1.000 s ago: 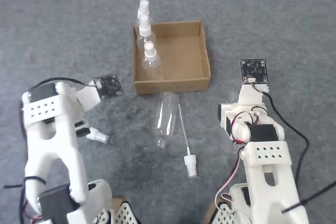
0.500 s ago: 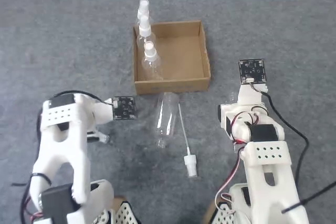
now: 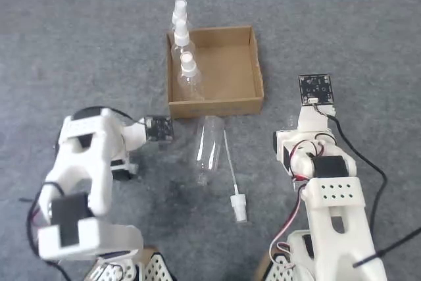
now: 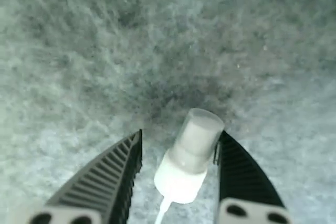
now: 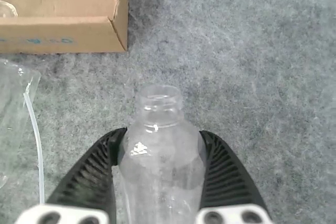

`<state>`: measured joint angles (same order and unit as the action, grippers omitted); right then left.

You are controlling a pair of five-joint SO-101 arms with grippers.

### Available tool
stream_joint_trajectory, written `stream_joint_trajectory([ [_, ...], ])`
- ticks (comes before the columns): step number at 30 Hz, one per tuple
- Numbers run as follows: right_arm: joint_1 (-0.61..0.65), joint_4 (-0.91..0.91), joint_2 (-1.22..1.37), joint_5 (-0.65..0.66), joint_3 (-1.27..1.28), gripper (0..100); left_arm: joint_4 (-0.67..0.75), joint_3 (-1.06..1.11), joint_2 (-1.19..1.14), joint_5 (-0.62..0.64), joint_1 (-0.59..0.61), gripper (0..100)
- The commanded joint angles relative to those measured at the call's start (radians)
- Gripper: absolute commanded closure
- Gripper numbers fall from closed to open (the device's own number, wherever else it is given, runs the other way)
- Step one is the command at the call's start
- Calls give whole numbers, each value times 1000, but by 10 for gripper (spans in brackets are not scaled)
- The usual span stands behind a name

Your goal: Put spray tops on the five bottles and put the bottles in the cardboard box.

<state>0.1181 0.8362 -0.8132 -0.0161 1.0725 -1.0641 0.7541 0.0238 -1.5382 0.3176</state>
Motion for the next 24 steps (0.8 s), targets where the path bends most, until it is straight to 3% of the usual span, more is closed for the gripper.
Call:
stream_joint_trajectory([
  [1,-15,-27,-35,15,-15,989,-147,-183,-64,52,-6,795],
  [8,-15,-27,-35,15,-15,989,-241,-234,-83,61,-32,944],
  [12,-15,-27,-35,15,-15,989,-279,-236,-86,181,-81,969],
  [19,-15,-27,-35,15,-15,990,-290,-242,-86,282,-144,957],
  [24,-15,-27,-35,15,-14,990,-288,-243,-77,287,-109,814],
])
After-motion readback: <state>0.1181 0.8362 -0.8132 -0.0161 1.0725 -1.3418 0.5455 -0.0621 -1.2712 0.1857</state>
